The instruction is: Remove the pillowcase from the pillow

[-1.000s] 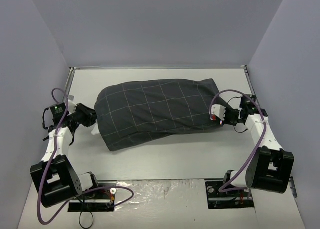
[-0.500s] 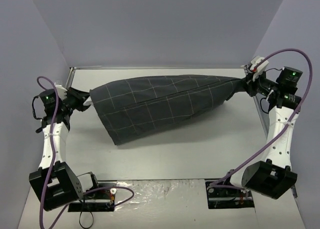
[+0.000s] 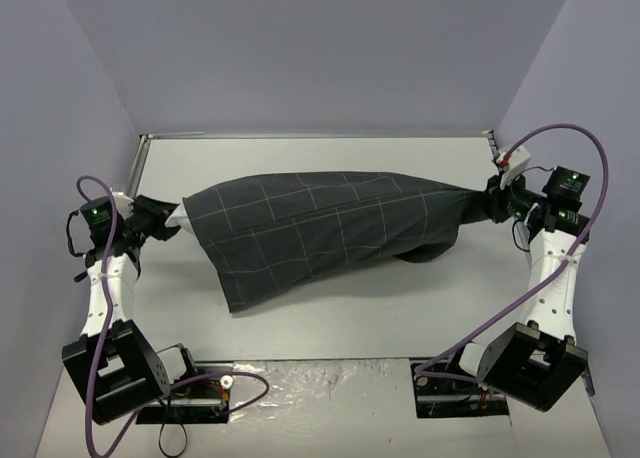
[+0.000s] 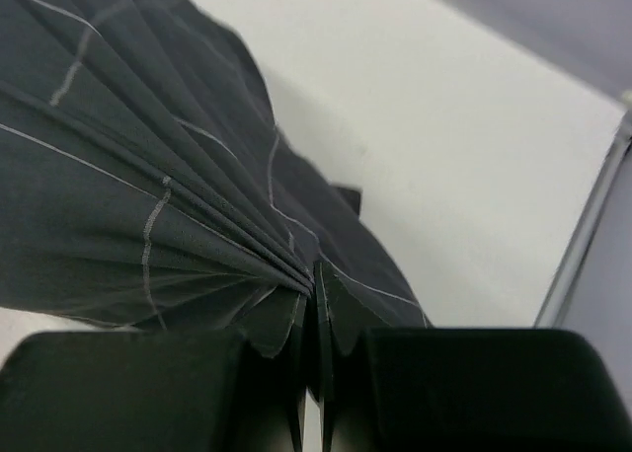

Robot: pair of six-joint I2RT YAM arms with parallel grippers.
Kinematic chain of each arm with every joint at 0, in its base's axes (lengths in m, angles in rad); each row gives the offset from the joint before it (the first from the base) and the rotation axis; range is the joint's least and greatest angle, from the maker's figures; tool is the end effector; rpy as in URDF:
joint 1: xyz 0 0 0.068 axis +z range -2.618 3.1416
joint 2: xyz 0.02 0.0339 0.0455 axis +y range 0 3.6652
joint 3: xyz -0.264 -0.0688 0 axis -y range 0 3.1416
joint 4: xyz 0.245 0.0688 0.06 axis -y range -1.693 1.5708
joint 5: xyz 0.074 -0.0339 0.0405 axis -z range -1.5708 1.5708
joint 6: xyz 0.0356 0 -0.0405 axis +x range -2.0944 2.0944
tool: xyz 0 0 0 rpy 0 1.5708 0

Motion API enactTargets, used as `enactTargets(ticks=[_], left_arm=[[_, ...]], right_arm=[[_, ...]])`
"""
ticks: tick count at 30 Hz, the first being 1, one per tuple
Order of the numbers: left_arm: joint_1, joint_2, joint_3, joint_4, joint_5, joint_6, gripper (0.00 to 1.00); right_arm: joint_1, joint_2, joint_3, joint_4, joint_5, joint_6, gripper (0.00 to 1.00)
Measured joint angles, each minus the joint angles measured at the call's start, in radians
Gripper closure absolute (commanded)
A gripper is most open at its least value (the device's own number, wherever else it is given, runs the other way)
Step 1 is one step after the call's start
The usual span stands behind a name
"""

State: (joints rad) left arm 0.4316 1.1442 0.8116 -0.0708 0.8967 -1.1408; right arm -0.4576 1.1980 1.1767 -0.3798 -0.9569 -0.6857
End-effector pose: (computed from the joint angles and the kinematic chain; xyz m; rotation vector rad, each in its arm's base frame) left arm 0.2391 0.0795 0.2928 -0.9457 1.8227 -1.3316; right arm 0.2435 -0.0875 0.3772 -0.7744 1.6245 0.1327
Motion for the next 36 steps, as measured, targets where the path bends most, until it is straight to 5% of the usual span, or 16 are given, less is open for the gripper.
enactTargets(ticks=[19, 25, 26, 30, 36], left_arm=[[0.043, 0.032, -0.013, -0.065, 0.113, 0.050, 0.98], [0.045, -0.014, -0.078, -0.058, 0.099, 0.064, 0.97], [0.045, -0.031, -0.104, -0.056, 0.096, 0.068, 0.84], [0.049, -0.099, -0.166, -0.131, 0.062, 0.121, 0.36], [0.089, -0.134, -0.056, -0.348, -0.067, 0.244, 0.24]], right_arm=[[-0.134, 0.051, -0.024, -0.029, -0.020, -0.033, 1.00], [-0.139, 0.050, -0.042, -0.138, -0.043, -0.203, 1.00], [-0.138, 0.050, -0.051, -0.171, -0.039, -0.242, 1.00], [-0.123, 0.029, -0.079, -0.240, 0.006, -0.301, 0.67], [-0.089, 0.025, 0.047, -0.277, 0.021, -0.217, 0.42]])
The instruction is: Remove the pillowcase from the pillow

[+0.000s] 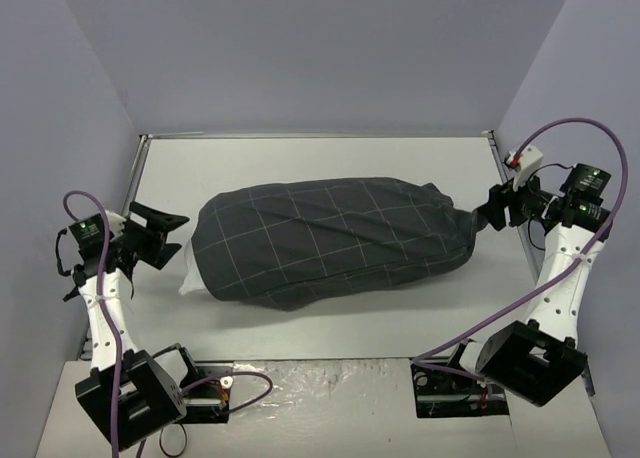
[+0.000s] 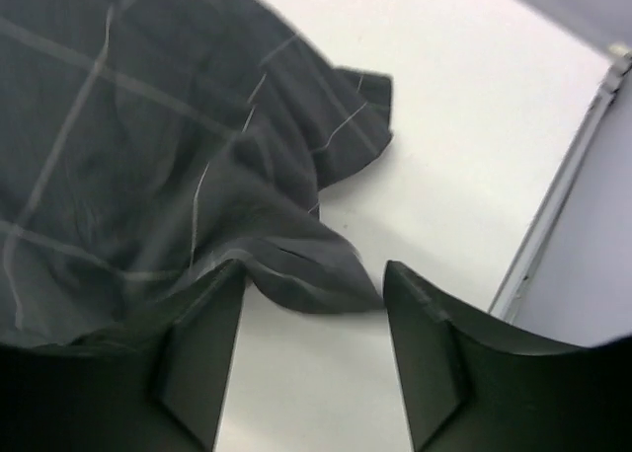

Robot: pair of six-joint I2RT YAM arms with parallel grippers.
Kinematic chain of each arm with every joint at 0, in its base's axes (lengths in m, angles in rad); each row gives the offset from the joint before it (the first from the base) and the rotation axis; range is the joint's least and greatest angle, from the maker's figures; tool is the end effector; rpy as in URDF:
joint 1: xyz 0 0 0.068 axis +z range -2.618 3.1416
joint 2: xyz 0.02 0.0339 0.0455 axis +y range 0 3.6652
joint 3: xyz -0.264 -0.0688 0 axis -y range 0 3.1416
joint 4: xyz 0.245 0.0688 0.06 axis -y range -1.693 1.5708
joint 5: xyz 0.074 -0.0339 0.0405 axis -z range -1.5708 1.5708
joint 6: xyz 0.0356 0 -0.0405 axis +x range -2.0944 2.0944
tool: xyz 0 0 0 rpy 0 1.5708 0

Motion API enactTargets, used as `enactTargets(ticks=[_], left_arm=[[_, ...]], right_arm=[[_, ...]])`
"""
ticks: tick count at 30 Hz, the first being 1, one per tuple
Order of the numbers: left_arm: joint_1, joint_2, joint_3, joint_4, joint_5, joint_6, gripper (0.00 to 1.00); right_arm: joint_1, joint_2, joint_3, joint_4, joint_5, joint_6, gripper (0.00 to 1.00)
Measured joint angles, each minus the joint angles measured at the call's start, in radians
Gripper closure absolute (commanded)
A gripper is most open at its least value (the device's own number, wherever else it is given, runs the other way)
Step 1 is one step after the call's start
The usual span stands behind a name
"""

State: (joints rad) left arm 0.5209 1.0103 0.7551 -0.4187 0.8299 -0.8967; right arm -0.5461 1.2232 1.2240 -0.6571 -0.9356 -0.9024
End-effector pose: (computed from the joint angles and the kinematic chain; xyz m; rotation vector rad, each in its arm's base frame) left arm 0.1939 0.0810 0.2721 -1.0611 1.9426 -1.1318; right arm 0.2289 -0.1056 0.3639 -0.7953 1.7723 0.0988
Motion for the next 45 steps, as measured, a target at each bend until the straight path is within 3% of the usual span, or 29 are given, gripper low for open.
enactTargets(ticks=[5, 10, 14, 17, 23, 30, 33, 34, 35, 36, 38, 45], left_arm=[[0.018, 0.049, 0.131, -0.002, -0.105, 0.045, 0.24], [0.017, 0.133, 0.088, 0.058, -0.134, 0.056, 0.24], [-0.006, 0.302, 0.048, 0.138, -0.090, 0.038, 0.23], [-0.072, 0.442, 0.054, 0.211, -0.045, 0.024, 0.22], [-0.186, 0.598, 0.149, 0.269, 0.017, 0.013, 0.22], [-0.235, 0.638, 0.176, 0.342, 0.068, -0.016, 0.27], [-0.261, 0.647, 0.176, 0.365, 0.082, -0.030, 0.30], [-0.271, 0.647, 0.176, 0.380, 0.087, -0.035, 0.32], [-0.281, 0.647, 0.177, 0.394, 0.090, -0.040, 0.34], [-0.293, 0.646, 0.179, 0.415, 0.093, -0.050, 0.36], [-0.314, 0.646, 0.184, 0.454, 0.095, -0.073, 0.39], [-0.391, 0.619, 0.237, 0.630, 0.095, -0.206, 0.52]], right_arm=[[0.072, 0.058, 0.196, 0.036, -0.013, 0.166, 0.38], [0.151, 0.162, 0.220, 0.119, 0.025, 0.415, 0.35], [0.225, 0.270, 0.216, 0.223, 0.200, 0.708, 0.11], [0.273, 0.320, 0.214, 0.298, 0.328, 0.916, 0.03], [0.336, 0.418, 0.213, 0.430, 0.393, 1.165, 0.00], [0.483, 0.626, 0.174, 0.481, 0.397, 1.247, 0.01], [0.568, 0.645, 0.133, 0.480, 0.385, 1.249, 0.13], [0.592, 0.645, 0.128, 0.483, 0.377, 1.243, 0.35], [0.607, 0.639, 0.124, 0.491, 0.361, 1.234, 0.49], [0.615, 0.632, 0.121, 0.494, 0.339, 1.228, 0.78], [0.618, 0.612, 0.113, 0.495, 0.277, 1.220, 0.98], [0.573, 0.497, 0.146, 0.449, 0.060, 1.139, 1.00]])
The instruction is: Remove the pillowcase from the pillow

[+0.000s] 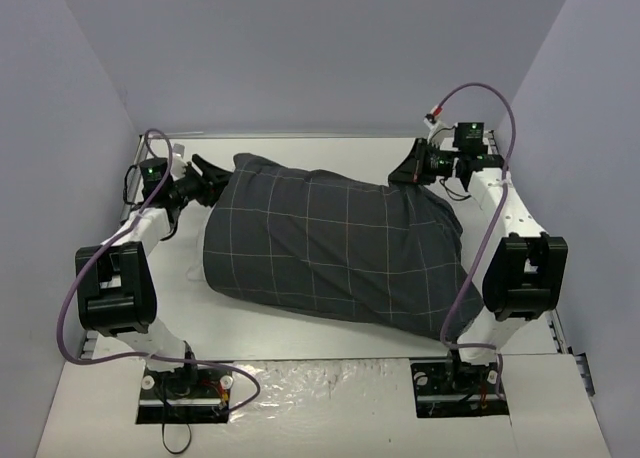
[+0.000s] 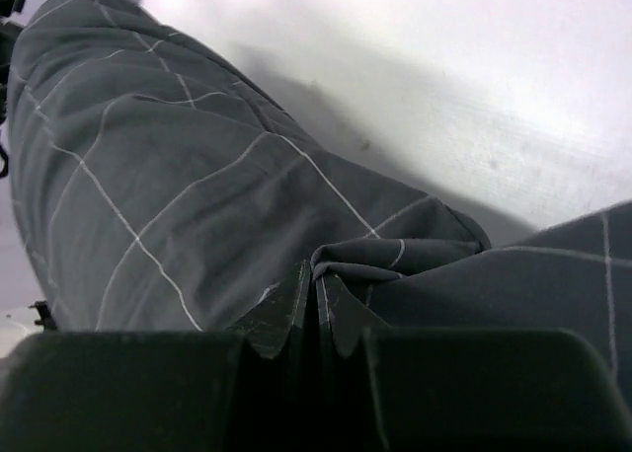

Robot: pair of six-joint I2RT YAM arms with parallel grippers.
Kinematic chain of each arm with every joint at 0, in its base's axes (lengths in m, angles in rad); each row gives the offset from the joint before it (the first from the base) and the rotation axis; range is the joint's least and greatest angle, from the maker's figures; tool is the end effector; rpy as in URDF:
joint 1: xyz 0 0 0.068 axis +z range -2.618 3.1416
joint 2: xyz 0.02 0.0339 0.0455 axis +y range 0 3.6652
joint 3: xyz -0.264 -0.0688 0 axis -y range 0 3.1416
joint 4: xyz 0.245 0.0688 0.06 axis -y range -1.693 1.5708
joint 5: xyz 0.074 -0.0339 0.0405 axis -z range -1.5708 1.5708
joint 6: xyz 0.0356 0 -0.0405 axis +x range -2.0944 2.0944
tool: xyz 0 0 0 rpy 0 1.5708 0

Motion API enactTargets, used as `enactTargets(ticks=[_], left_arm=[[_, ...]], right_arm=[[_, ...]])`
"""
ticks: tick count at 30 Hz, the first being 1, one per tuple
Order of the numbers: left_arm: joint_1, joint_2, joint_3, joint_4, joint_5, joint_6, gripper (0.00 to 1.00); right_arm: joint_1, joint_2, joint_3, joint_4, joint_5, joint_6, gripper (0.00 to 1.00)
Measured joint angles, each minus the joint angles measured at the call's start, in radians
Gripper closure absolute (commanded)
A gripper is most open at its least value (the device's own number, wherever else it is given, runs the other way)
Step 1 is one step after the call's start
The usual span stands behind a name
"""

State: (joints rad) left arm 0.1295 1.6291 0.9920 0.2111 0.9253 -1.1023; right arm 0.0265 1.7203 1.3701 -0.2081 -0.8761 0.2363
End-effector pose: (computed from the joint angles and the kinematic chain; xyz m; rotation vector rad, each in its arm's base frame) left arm 0.3556 0.0176 0.2401 -0.6449 2.0487 -1.5175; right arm 0.3913 0.0377 0.2956 -0.3096 2.0598 1.0826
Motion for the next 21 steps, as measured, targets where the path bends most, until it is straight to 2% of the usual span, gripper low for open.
enactTargets(ticks=[8, 11, 15, 18, 19, 21], left_arm=[[-0.058, -0.079, 0.091, 0.135, -0.028, -0.052, 0.64], [-0.086, -0.137, 0.050, 0.172, -0.032, -0.035, 0.69], [-0.124, -0.206, -0.093, 0.248, -0.030, -0.015, 0.69], [-0.154, -0.228, -0.197, 0.274, -0.031, 0.003, 0.51], [-0.163, -0.233, -0.224, 0.287, -0.031, 0.007, 0.41], [-0.175, -0.248, -0.262, 0.299, -0.026, 0.019, 0.36]], right_arm=[[-0.095, -0.101, 0.171, -0.003, -0.115, -0.166, 1.00], [-0.138, -0.164, 0.158, 0.004, -0.132, -0.261, 1.00], [-0.143, -0.261, 0.058, 0.009, -0.135, -0.401, 1.00], [-0.142, -0.323, -0.028, -0.023, -0.131, -0.509, 1.00], [-0.142, -0.334, -0.050, -0.037, -0.126, -0.543, 1.00], [-0.142, -0.346, -0.092, -0.052, -0.116, -0.596, 1.00]])
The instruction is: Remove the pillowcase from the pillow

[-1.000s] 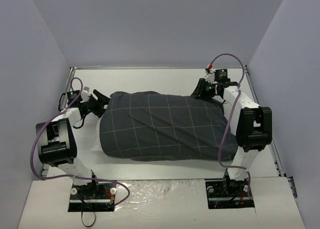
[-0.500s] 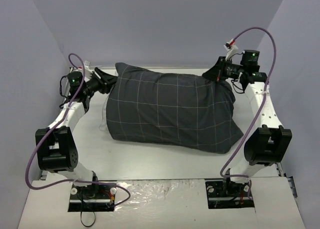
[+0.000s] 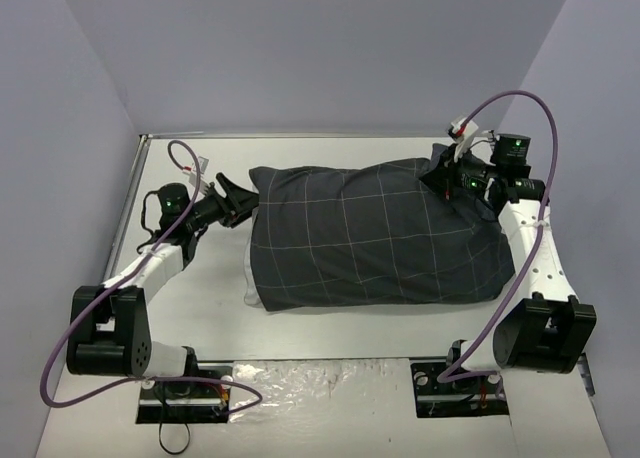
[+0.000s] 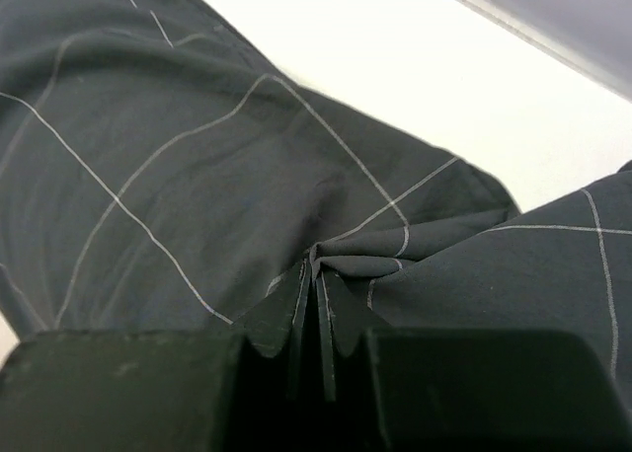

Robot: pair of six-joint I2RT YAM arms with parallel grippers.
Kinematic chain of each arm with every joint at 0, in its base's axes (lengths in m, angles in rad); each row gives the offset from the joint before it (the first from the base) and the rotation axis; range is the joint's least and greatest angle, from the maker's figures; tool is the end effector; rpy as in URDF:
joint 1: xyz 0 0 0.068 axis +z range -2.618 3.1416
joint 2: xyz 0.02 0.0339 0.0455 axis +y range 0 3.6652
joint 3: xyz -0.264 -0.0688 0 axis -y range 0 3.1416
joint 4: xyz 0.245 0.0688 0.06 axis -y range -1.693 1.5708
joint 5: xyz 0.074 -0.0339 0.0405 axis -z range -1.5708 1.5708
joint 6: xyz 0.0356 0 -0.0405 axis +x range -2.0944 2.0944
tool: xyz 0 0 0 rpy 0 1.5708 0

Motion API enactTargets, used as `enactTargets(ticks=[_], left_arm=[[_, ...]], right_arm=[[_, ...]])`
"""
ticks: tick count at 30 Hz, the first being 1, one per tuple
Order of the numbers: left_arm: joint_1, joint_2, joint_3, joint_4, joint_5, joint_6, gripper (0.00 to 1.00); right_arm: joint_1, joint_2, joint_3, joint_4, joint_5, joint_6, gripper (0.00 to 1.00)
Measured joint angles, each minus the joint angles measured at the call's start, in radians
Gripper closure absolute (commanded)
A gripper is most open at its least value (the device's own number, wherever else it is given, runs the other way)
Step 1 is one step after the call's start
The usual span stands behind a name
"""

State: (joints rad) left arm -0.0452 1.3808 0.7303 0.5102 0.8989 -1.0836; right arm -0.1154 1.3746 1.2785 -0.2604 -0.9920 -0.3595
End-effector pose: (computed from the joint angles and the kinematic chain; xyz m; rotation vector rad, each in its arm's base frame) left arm 0.2951 -0.0412 0.2587 -0.2361 1.9198 -1.5561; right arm 0.3072 -0.0056 0.3760 -0.8356 1.5988 0.6122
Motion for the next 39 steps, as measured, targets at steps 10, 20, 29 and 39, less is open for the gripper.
enactTargets(ticks=[10, 20, 29, 39], left_arm=[[-0.005, -0.056, -0.029, -0.045, -0.040, 0.111, 0.32], [0.130, -0.088, 0.014, -0.346, -0.176, 0.290, 0.29], [0.187, -0.085, 0.020, -0.472, -0.193, 0.388, 0.29], [0.171, 0.011, 0.015, -0.375, -0.079, 0.387, 0.28]], right_arm=[[0.000, -0.037, -0.068, -0.022, 0.017, -0.085, 1.00], [0.000, -0.055, -0.077, -0.050, 0.024, -0.112, 1.00], [0.000, -0.055, -0.082, -0.056, 0.024, -0.117, 1.00], [0.000, -0.055, -0.085, -0.058, 0.024, -0.117, 1.00]])
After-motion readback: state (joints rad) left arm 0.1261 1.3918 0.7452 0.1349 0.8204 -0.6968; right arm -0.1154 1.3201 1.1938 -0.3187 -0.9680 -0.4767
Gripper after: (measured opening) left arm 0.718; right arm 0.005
